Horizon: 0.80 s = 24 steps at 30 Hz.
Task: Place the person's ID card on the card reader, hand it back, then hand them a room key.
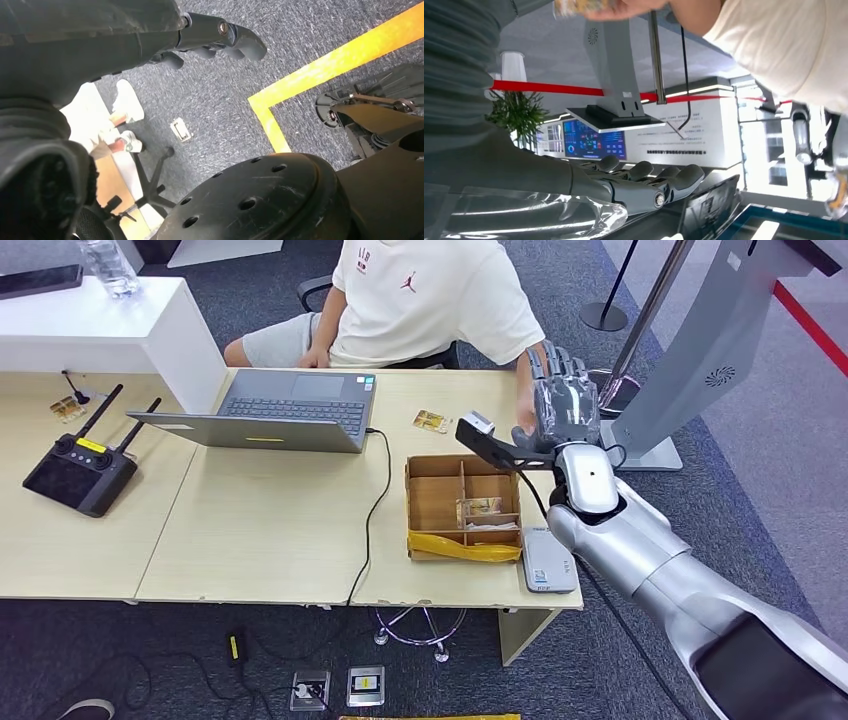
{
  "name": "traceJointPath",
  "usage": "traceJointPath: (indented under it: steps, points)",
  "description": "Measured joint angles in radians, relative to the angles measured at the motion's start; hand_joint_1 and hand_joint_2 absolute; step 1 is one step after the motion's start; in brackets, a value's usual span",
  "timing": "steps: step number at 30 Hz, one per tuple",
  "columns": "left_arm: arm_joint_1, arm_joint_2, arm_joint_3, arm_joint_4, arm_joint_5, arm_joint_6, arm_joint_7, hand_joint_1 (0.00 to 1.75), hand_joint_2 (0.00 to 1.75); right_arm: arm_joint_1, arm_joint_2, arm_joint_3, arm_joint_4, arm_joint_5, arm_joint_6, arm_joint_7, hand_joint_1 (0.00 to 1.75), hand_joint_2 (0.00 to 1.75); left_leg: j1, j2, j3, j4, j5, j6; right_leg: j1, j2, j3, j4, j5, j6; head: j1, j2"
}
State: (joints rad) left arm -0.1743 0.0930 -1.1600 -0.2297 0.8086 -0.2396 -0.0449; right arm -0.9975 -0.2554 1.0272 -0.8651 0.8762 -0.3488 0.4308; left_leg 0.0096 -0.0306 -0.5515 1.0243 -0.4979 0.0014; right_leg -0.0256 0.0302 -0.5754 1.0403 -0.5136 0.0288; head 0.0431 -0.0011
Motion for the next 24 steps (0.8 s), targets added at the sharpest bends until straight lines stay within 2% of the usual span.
traceJointPath:
  steps: [8,11,14,17,21,24]
  points:
    - [0.017,0.000,0.000,0.002,0.023,0.000,-0.012,0.00,0.00,0.050,-0.065,-0.041,-0.065,-0.006,-0.194,0.061,0.00,1.75,0.000,0.000,0.001,0.000,0.000,0.000,0.000,0.000,0.000,0.000,0.000,0.000,0.000,0.000]
    - [0.022,0.000,0.001,0.003,0.043,0.000,-0.029,0.00,0.00,0.110,-0.102,-0.084,-0.110,0.004,-0.267,0.088,0.00,1.75,0.000,-0.001,0.001,0.000,0.000,0.000,0.000,-0.001,0.001,0.000,0.000,0.000,0.000,0.000]
    - [0.029,0.000,0.002,0.003,0.059,0.000,-0.043,0.00,0.00,0.191,-0.139,-0.148,-0.175,0.019,-0.283,0.101,0.00,1.75,0.000,-0.001,0.001,0.000,0.000,0.000,0.000,-0.001,0.001,-0.001,0.000,0.000,0.001,0.000]
    - [0.032,-0.001,0.007,0.005,0.072,0.000,-0.055,0.00,0.00,0.261,-0.158,-0.225,-0.232,0.037,-0.283,0.073,0.00,1.75,0.001,0.002,0.001,0.000,-0.001,0.000,0.001,0.001,0.001,-0.001,0.000,0.000,0.000,0.000]
    - [0.036,-0.004,0.017,0.006,0.087,0.000,-0.077,0.00,0.00,0.411,-0.164,-0.399,-0.311,0.058,-0.283,-0.007,0.00,1.75,0.002,-0.002,0.001,0.000,-0.001,-0.001,0.002,-0.002,0.002,-0.001,-0.001,-0.001,0.000,0.000]
    - [0.040,-0.005,0.024,0.009,0.092,0.000,-0.089,0.00,0.00,0.485,-0.161,-0.507,-0.341,0.064,-0.283,-0.060,0.00,1.75,0.002,-0.002,0.001,0.000,-0.001,-0.001,0.002,-0.002,0.001,-0.001,-0.001,-0.001,0.000,0.000]
